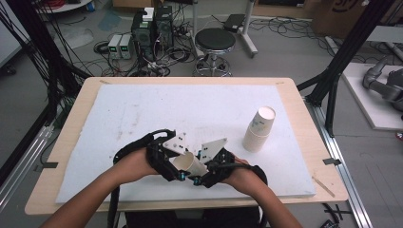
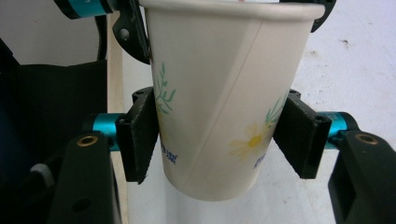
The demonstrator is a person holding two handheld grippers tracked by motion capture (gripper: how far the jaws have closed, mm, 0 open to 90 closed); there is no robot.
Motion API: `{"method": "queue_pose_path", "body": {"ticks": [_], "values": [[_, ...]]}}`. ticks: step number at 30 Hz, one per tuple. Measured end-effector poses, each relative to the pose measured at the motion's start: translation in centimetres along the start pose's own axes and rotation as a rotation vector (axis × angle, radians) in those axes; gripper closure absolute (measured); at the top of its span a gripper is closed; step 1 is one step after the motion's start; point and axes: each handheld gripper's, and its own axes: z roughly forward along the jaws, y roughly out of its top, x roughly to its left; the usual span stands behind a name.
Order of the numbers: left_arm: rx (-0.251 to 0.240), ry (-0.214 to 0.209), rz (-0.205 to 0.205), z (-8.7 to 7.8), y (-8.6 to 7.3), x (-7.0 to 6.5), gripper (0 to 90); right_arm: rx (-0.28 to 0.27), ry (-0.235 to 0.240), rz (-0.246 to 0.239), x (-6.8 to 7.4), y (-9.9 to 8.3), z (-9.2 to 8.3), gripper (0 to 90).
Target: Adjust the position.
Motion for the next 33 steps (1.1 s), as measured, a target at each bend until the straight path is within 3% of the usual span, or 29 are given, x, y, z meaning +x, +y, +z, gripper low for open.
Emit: {"method": "queue_pose_path", "body": {"ticks": [5, 8, 18, 27, 33], "values": [[-0.051, -0.008, -0.019, 0.1, -0.4, 0.1, 27.0, -0.014, 0.008, 0.016, -0.1, -0.4, -0.1, 37.2], [-0.107, -0.006, -0.025, -0.1, -0.9, 0.2, 19.0, -0.01, 0.006, 0.023, -0.2, -0.6, -0.2, 37.2], [-0.387, 0.025, -0.16, -2.0, -4.2, 0.6, 18.5, -0.054, -0.02, 0.071, -0.8, -2.0, -1.6, 37.2], [-0.522, 0.103, -0.245, -2.4, -7.5, 0.5, 18.4, -0.123, -0.055, 0.121, -0.8, -4.0, -2.7, 37.0], [-0.605, 0.17, -0.309, -1.9, -10.0, 0.2, 18.6, -0.219, -0.097, 0.153, -0.6, -5.5, -3.5, 36.7]]}}
